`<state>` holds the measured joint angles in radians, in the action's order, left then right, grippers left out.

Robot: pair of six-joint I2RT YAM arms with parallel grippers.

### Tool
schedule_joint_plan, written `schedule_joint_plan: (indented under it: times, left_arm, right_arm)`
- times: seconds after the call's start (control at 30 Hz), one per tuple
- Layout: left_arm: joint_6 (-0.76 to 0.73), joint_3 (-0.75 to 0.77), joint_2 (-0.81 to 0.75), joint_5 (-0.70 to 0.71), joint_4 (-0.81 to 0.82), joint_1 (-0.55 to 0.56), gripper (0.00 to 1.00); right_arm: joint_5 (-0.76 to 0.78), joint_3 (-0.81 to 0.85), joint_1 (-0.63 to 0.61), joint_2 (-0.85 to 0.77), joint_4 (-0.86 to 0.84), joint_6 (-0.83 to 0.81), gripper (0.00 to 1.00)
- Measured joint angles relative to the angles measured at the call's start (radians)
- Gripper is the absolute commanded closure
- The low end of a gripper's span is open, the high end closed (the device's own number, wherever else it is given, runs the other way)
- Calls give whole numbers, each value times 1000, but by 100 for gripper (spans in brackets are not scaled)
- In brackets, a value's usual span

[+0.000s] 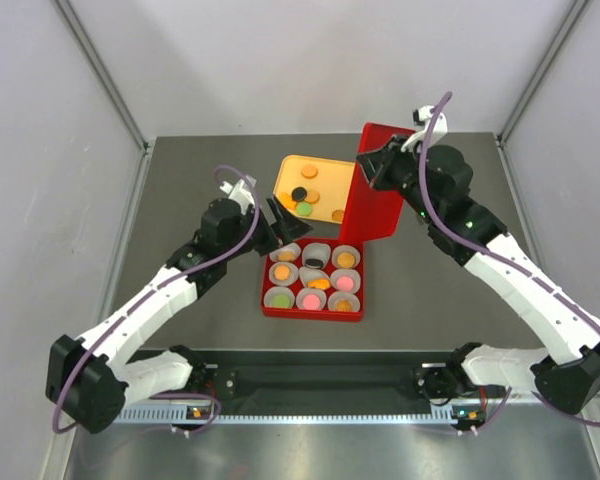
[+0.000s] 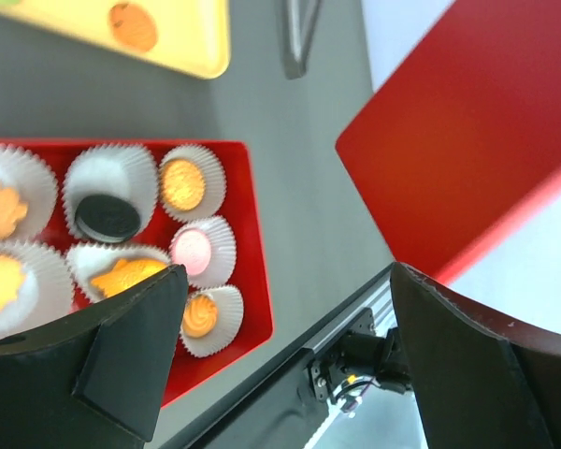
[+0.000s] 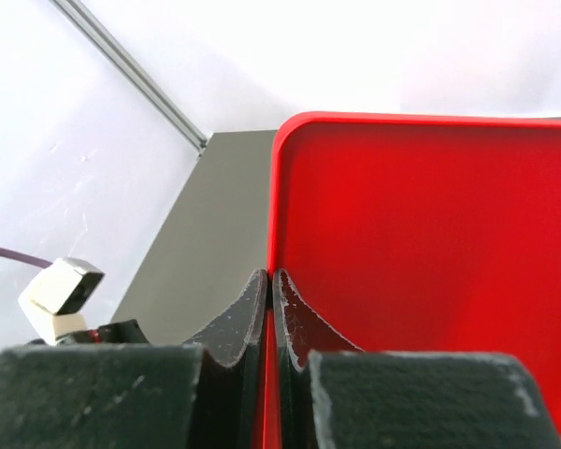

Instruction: Pack the cookies

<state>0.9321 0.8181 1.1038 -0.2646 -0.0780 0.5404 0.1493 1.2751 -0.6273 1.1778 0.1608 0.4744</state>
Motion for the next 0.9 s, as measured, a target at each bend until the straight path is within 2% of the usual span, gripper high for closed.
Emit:
schedule_joint_plan:
  times: [0.43, 0.77, 0.87, 0.9]
  left_arm:
    - [-272, 230, 66, 70, -4, 127, 7]
    - [-435, 261, 202, 98, 4, 169, 7]
    - [-461, 261, 224, 98, 31, 176, 10]
    - [-469, 261, 230, 98, 41, 180, 15]
  right_arm:
    - [35, 108, -53, 118, 75, 22, 100]
    - [80, 173, -85, 163, 147, 44, 100]
    - [89, 187, -88, 177, 166, 62, 100]
    - [91, 192, -91, 186, 172, 70, 100]
